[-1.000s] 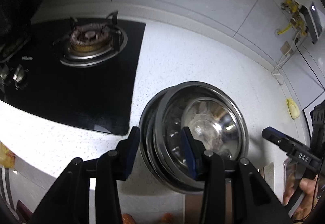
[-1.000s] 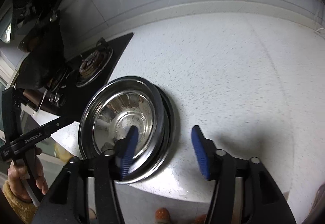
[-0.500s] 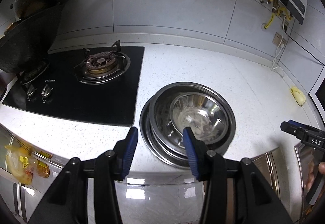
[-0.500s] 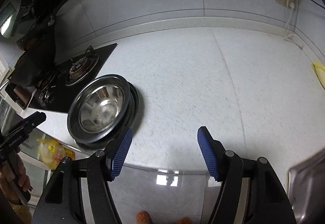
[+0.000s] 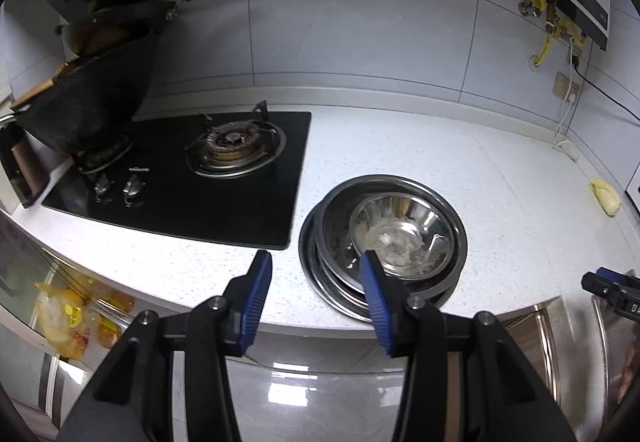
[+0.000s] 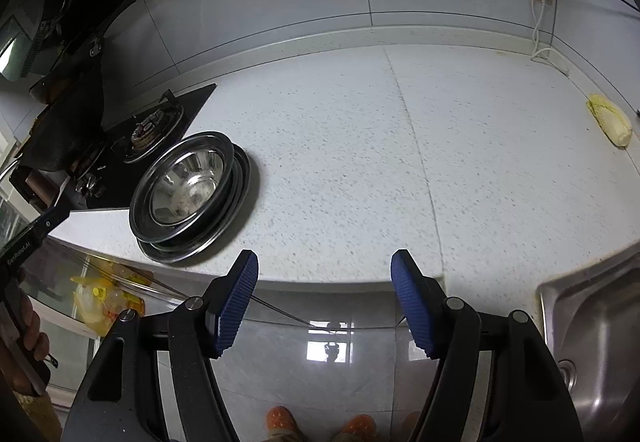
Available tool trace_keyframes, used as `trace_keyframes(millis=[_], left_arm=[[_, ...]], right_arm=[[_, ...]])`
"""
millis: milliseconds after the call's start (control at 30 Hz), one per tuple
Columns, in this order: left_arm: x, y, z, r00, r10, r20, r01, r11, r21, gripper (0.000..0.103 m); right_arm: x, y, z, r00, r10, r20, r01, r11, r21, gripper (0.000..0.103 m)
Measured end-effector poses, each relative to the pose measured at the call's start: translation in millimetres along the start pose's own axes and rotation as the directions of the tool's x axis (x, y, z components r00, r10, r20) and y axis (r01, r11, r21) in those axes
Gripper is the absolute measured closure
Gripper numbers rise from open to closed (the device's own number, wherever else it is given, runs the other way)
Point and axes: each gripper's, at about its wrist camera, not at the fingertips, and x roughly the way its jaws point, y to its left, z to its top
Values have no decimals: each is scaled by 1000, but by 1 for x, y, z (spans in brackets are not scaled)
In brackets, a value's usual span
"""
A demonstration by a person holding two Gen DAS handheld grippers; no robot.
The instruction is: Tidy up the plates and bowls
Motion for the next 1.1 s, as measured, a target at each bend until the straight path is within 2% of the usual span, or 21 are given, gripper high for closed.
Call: trace_keyframes(millis=[333, 400, 567, 700, 767, 833, 1100], left_arm=[[-24, -2, -7, 999, -29, 42, 29, 1000, -2, 59], [-28, -3, -9, 998, -23, 52, 23, 1000, 11, 59], [-37, -3, -13, 998, -49, 43, 49, 999, 0, 59], [-41, -5, -14, 997, -68, 37, 68, 998, -1, 59], [-42, -7, -14, 996, -79, 36, 78, 997, 5, 59], [-44, -8, -13, 995, -87, 38, 87, 996, 6, 59], [-47, -4, -14, 992, -119, 43, 119, 993, -1, 59]], right_arm=[[-20, -7, -11, 999, -8, 32, 7, 1000, 19, 38], [-27, -8, -14, 999, -15, 46, 13, 1000, 25, 29], [-43, -9, -15, 996, -32, 82, 30, 999, 25, 27], [-54, -9, -14, 993, -36, 116, 34, 999, 23, 11], [-56, -8, -14, 992, -35, 120, 33, 999, 21, 9], [-57, -8, -14, 991, -37, 127, 35, 999, 20, 2], [-58, -6, -12, 990, -39, 138, 37, 999, 15, 1]])
